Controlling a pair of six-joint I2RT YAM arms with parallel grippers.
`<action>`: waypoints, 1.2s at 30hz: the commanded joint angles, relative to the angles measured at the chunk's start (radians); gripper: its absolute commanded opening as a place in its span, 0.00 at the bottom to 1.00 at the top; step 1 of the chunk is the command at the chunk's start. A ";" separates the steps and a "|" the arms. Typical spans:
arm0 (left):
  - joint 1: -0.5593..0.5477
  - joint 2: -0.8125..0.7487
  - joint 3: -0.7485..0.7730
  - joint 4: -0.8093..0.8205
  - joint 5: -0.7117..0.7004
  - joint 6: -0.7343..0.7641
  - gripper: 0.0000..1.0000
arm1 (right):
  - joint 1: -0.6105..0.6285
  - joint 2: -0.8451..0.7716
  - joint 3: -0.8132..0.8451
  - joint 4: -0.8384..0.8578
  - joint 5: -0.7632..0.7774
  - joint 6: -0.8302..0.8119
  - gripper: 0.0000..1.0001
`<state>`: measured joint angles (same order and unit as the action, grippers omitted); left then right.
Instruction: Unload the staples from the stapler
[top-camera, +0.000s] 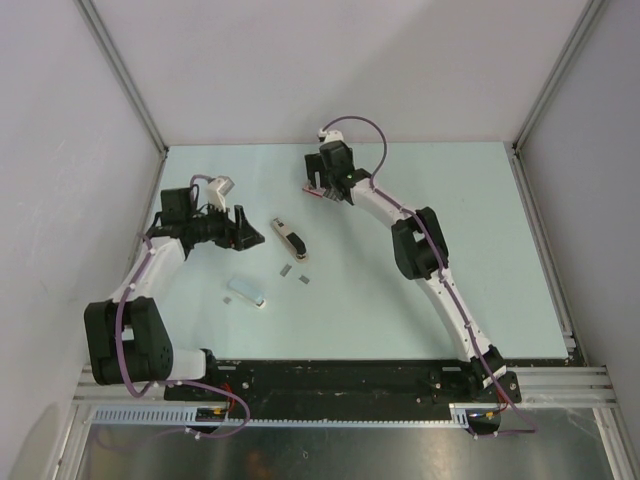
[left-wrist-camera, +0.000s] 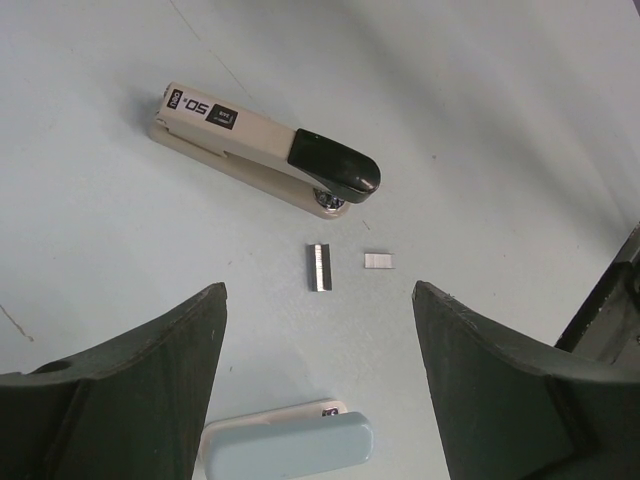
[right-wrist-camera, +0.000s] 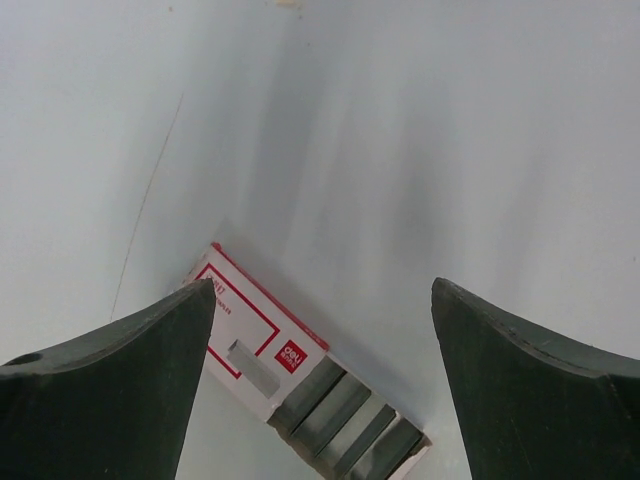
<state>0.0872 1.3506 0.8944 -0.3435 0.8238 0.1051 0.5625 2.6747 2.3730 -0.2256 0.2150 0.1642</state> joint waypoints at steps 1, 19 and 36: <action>0.008 0.005 0.051 0.002 0.039 0.013 0.80 | 0.002 0.012 0.032 -0.062 -0.026 0.014 0.93; 0.008 -0.042 0.042 -0.002 0.027 0.002 0.79 | -0.002 -0.035 -0.029 -0.199 -0.132 0.026 0.68; 0.008 -0.162 0.013 -0.034 0.025 0.005 0.80 | 0.023 -0.399 -0.673 -0.104 -0.050 0.069 0.59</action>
<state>0.0875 1.2407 0.9089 -0.3622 0.8230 0.1047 0.5694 2.3573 1.8469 -0.2607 0.1173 0.2142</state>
